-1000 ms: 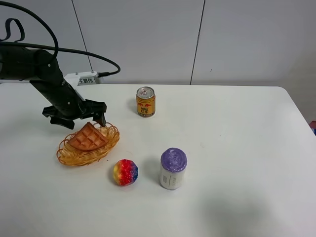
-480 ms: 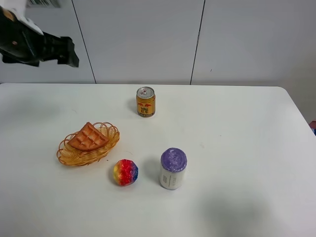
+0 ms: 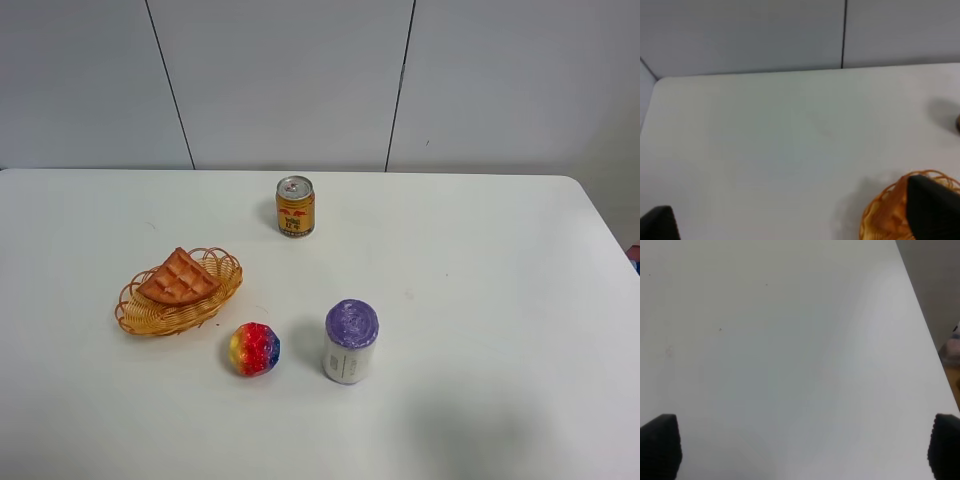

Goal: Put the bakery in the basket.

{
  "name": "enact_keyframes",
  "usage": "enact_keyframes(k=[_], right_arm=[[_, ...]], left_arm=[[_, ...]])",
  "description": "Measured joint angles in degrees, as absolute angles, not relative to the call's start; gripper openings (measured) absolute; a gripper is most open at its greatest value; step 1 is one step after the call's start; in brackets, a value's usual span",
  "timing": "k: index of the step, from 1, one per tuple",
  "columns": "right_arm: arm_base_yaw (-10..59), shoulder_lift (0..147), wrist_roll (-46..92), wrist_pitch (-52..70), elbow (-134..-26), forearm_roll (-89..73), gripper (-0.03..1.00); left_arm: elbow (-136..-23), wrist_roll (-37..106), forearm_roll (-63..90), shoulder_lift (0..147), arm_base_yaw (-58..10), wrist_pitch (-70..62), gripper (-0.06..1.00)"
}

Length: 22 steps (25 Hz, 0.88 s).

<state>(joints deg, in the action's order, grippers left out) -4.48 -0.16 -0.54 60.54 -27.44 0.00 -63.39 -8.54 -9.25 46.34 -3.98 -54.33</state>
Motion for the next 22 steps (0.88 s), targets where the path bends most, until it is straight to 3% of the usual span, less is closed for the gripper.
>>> enact_keyframes(k=[8, 13, 22], right_arm=[[-4.5, -0.2, -0.5, 60.5, -27.4, 0.0, 0.99], [-4.5, -0.2, -0.5, 60.5, -27.4, 0.0, 0.99], [-4.5, -0.2, -0.5, 60.5, -27.4, 0.0, 0.99]], left_arm=[[-41.0, -8.5, -6.0, 16.0, 3.9, -57.3, 0.90], [-34.4, -8.5, -5.6, 1.9, 5.9, -56.1, 0.90], [-29.1, -8.3, -3.5, -0.4, 6.0, -60.2, 0.90]])
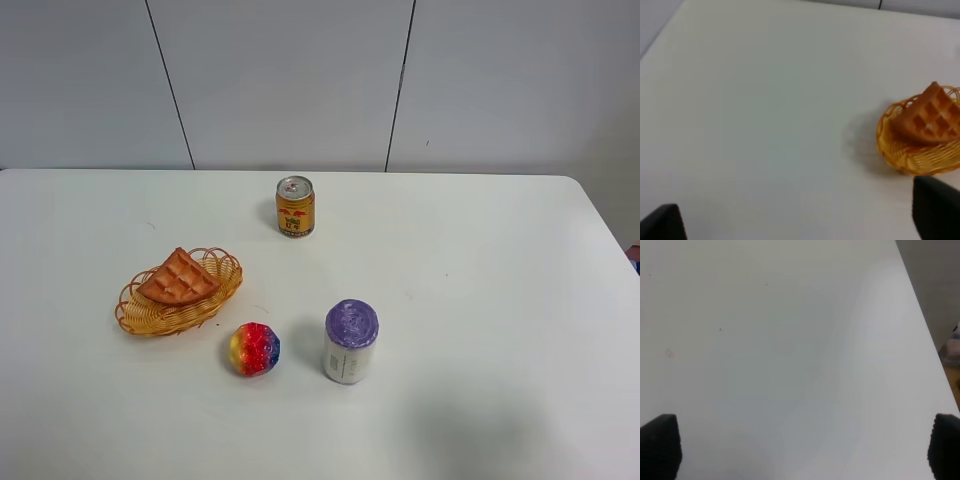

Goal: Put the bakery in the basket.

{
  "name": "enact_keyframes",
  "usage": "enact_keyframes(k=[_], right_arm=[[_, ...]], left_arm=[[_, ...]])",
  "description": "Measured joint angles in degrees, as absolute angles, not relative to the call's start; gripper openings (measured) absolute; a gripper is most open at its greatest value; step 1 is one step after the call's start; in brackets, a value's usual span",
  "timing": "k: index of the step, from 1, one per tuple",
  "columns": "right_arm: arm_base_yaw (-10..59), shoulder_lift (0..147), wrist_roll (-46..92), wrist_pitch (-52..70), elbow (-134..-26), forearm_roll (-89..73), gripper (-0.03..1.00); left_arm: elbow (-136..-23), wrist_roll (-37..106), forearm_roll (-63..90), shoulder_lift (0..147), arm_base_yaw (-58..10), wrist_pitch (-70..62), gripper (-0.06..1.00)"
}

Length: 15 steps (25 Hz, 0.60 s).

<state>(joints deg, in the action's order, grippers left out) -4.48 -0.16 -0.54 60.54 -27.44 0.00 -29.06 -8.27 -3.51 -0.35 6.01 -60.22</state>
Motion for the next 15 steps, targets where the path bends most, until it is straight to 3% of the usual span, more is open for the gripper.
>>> enact_keyframes(k=[15], right_arm=[[-4.5, -0.2, -0.5, 60.5, -27.4, 0.0, 0.99]], left_arm=[[-29.0, -7.9, -3.3, -0.4, -1.3, -60.3, 0.90]])
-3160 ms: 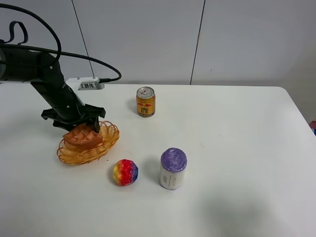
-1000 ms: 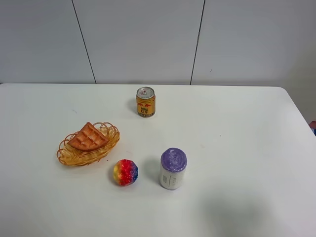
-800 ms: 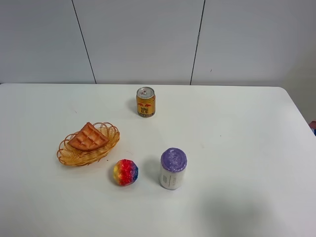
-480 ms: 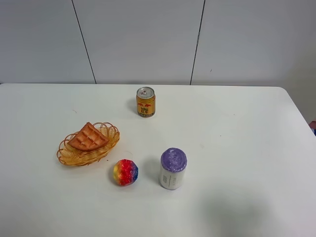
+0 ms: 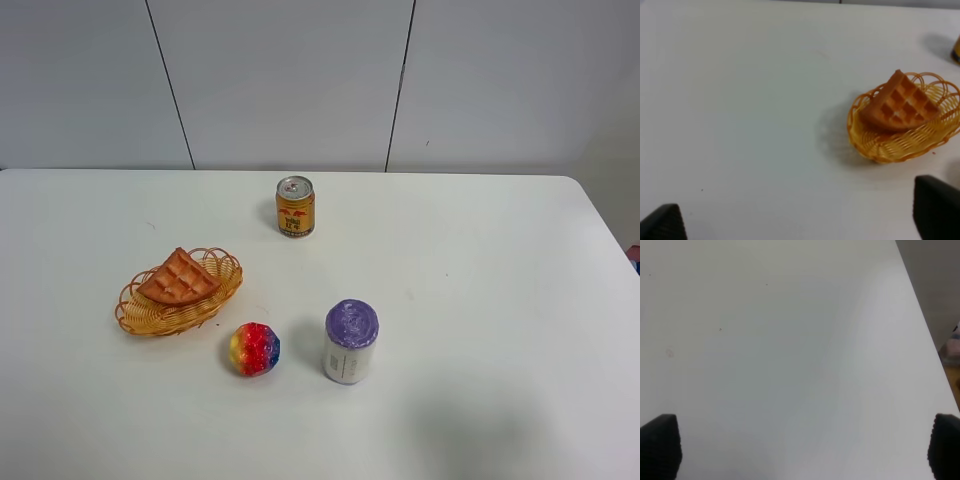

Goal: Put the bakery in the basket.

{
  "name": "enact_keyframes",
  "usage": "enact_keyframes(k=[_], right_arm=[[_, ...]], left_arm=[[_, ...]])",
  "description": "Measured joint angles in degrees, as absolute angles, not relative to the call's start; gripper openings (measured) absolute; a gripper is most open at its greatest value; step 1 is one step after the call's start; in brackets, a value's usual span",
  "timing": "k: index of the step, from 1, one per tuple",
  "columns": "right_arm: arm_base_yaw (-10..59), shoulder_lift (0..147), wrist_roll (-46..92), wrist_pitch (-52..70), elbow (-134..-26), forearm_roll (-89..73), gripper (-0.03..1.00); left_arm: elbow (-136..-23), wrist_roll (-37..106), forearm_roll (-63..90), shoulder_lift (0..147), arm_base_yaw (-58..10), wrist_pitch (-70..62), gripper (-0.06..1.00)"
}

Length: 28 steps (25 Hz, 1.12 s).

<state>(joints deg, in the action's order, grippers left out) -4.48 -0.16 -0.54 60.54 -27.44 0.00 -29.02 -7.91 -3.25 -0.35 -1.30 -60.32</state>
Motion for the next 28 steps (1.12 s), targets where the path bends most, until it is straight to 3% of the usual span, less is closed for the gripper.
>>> enact_keyframes(k=[25, 28], right_arm=[[-4.5, -0.2, -0.5, 60.5, -27.4, 0.0, 0.99], [-4.5, -0.2, -0.5, 60.5, -27.4, 0.0, 0.99]], left_arm=[[-29.0, -8.0, -3.3, -0.4, -1.7, -60.3, 0.90], [-29.0, -7.9, -3.4, -0.4, -1.7, -60.3, 0.95]])
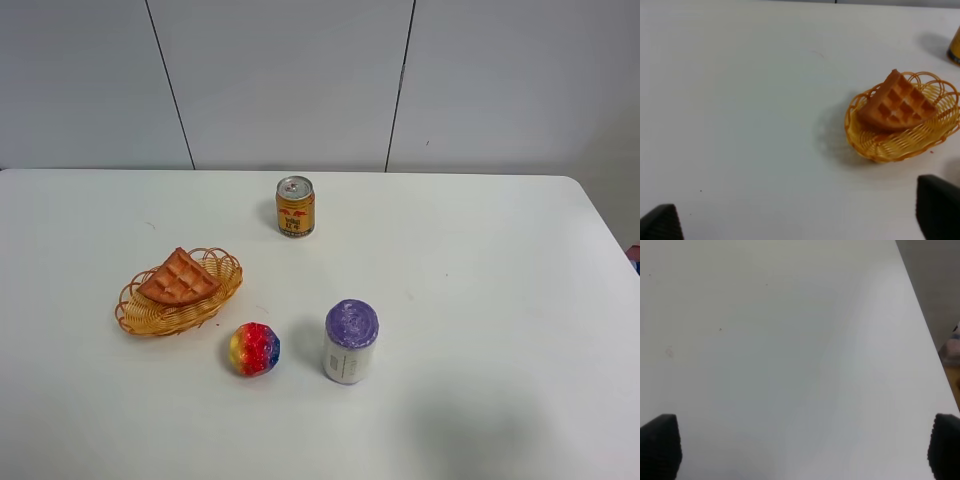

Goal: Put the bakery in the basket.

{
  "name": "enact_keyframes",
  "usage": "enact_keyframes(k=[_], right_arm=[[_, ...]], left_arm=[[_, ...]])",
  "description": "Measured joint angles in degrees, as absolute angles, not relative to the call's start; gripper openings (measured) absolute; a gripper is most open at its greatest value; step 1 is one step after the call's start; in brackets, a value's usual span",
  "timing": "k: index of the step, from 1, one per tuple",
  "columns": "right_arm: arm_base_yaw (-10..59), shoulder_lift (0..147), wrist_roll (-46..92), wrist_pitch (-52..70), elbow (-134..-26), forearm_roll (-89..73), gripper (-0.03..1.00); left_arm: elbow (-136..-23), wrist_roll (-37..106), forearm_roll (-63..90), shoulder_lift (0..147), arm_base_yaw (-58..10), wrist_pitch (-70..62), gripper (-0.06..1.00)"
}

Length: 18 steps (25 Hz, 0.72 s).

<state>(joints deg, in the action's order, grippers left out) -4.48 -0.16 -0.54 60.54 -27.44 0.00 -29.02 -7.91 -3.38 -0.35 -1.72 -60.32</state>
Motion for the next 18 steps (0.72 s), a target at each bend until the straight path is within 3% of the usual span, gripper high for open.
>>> enact_keyframes(k=[18], right_arm=[[-4.5, -0.2, -0.5, 60.5, -27.4, 0.0, 0.99]], left_arm=[[-29.0, -7.9, -3.4, -0.4, -1.7, -60.3, 0.99]])
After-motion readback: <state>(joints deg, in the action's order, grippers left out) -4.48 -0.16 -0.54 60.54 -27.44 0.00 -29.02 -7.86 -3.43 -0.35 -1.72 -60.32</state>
